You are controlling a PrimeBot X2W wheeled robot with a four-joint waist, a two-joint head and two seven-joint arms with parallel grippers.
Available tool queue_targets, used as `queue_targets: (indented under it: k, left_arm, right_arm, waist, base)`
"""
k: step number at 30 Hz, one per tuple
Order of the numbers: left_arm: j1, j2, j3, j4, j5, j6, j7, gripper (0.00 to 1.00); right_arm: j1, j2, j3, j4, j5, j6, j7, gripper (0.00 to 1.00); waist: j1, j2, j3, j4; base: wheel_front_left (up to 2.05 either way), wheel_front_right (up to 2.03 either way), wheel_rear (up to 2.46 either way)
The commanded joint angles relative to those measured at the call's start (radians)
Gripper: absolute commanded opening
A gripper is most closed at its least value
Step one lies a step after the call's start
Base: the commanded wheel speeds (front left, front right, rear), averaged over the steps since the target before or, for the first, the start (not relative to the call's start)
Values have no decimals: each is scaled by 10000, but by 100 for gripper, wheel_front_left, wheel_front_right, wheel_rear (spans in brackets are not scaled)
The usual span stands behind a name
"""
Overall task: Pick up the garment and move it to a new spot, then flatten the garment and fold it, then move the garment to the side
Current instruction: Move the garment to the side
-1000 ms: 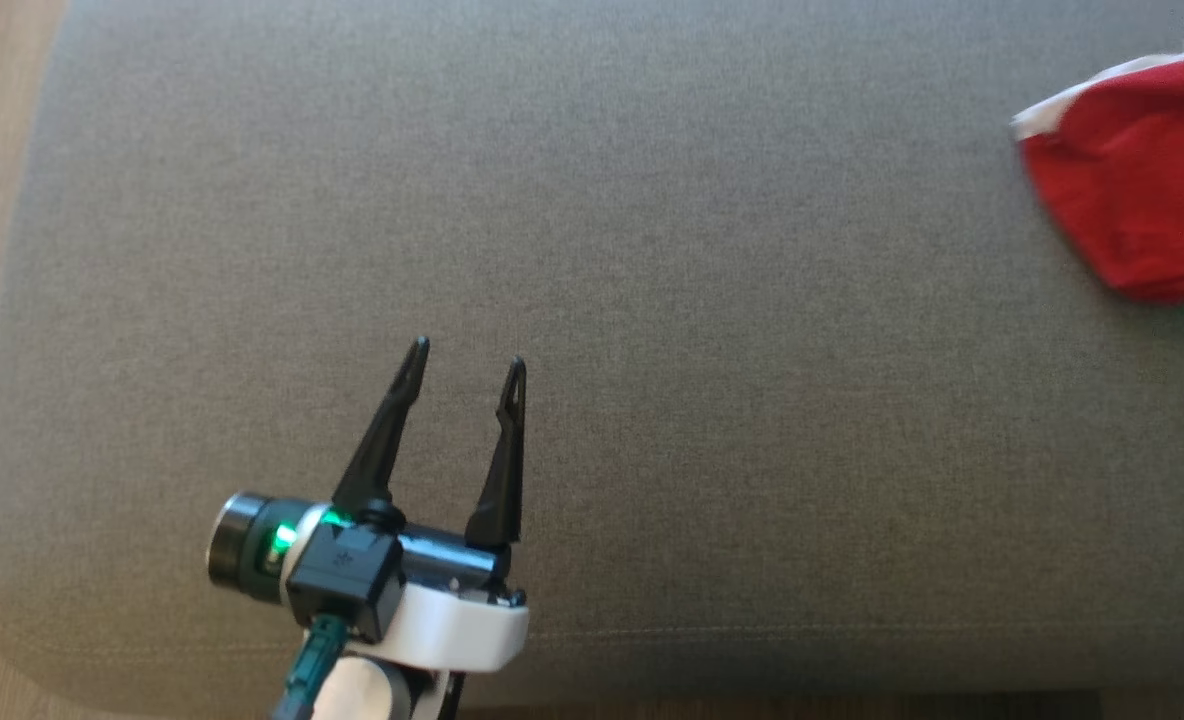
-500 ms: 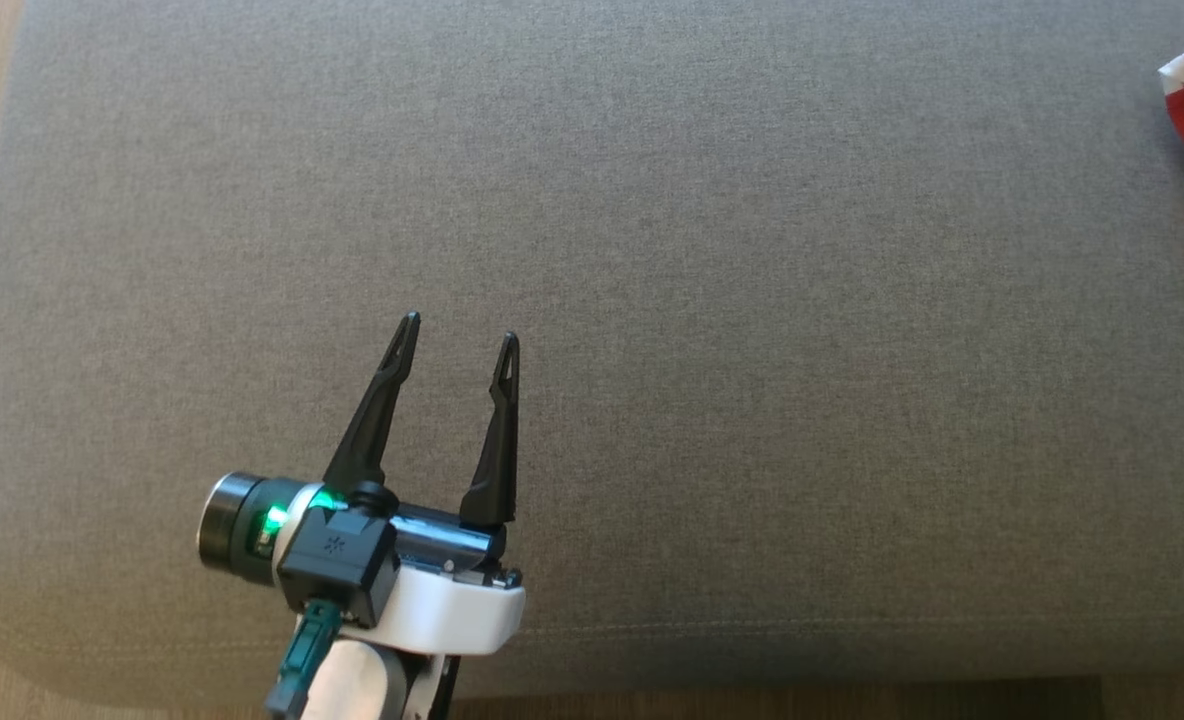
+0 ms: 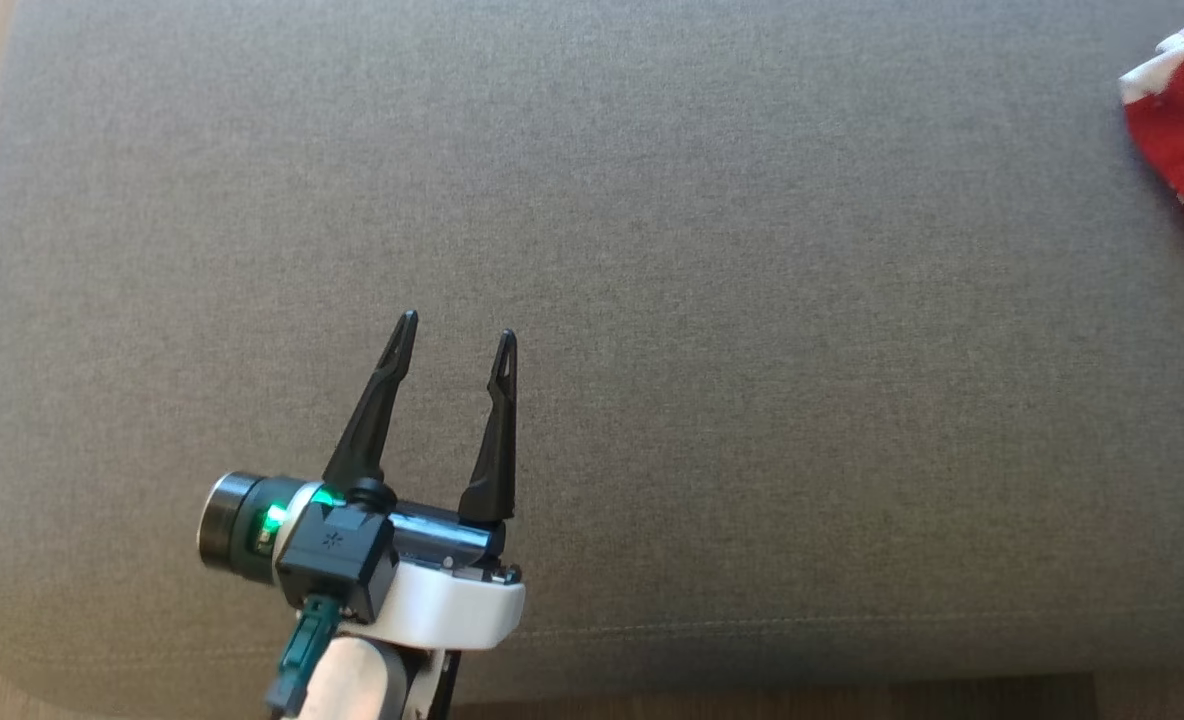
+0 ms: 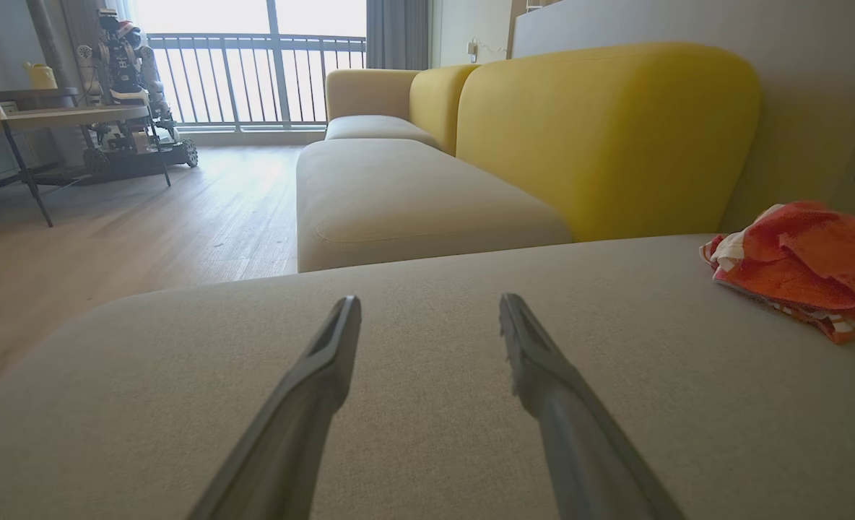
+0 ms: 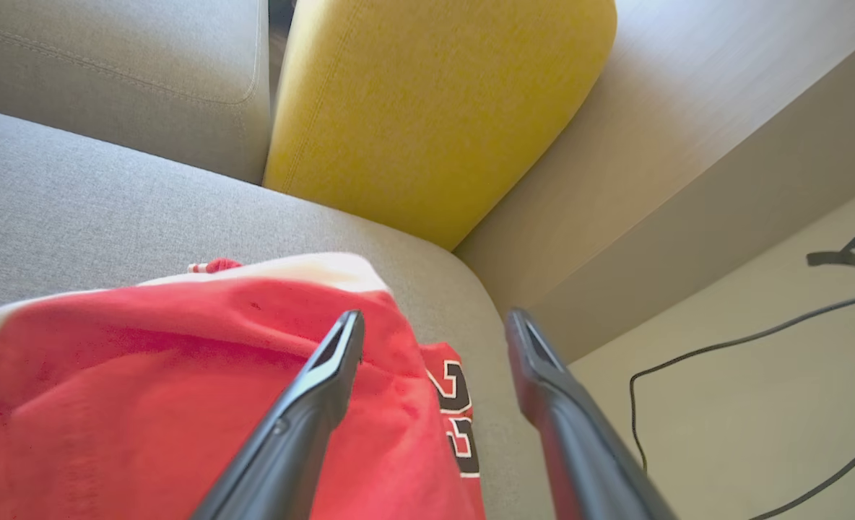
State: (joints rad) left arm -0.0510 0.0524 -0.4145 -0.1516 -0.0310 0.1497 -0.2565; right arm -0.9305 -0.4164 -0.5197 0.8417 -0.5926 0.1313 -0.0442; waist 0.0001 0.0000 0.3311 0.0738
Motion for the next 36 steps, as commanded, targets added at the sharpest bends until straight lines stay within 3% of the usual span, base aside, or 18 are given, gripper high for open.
queue_targets:
  k: [1,4,7,12,15,22,23,26,29,36]
  left_arm:
    - [-242,-22,259,-254,-70,32,-53,100]
    - [-118,-22,333,-228,-41,18,-53,100]
    - [70,-22,438,-222,-48,38,-53,100]
    - [501,-22,662,-155,-430,208,-53,100]
    - [771,-22,898,-27,-653,399,-53,100]
    - [1449,-22,1384,724,-1007,532,-53,100]
    - [1449,-22,1384,724,-1007,532,-53,100]
    - [1612,-22,1557,764,-1154,467,-53,100]
    - [1799,-22,1685,588,-1098,385,-53,100]
    - [2214,-22,1904,222,-573,155,-53,100]
  right_arm:
    - [108,-60,37,-615,-232,-6,-72,100]
    - [376,370,123,-1063,-465,-6,-268,100]
    - [645,1210,347,-1132,-286,-6,-763,100]
    - [1454,2869,1062,-404,1634,-6,-1858,100]
    - [2330,3398,1963,-407,3012,-6,-2130,100]
    - [5838,3655,4530,-3934,6714,-6,-2172,100]
    - [5838,3655,4530,-3934,6714,-6,-2172,100]
    - [7422,3658,5252,-5538,7510,-6,-2173,100]
    - [8641,3659,5337,-6740,7762,-6,-2174,100]
    - [9969,3660,5035,-7671,8166,-6,-2174,100]
  waist:
    - [-1,0,-133,-25]
    - [-1,0,-416,-80]
    - [-1,0,-774,-143]
    - [-1,0,-1568,-166]
    - [-1,0,-2002,-189]
    - [-1,0,-2777,-195]
    - [-1,0,-2777,-195]
    - [-1,0,-2981,-181]
    - [-1,0,-3145,-167]
    - [-1,0,-3369,-148]
  base:
    - [0,0,0]
    - [0,0,0]
    - [0,0,0]
    - [0,0,0]
    - [0,0,0]
    - [0,0,0]
    - [0,0,0]
    - [0,0,0]
    - [0,0,0]
    - [0,0,0]
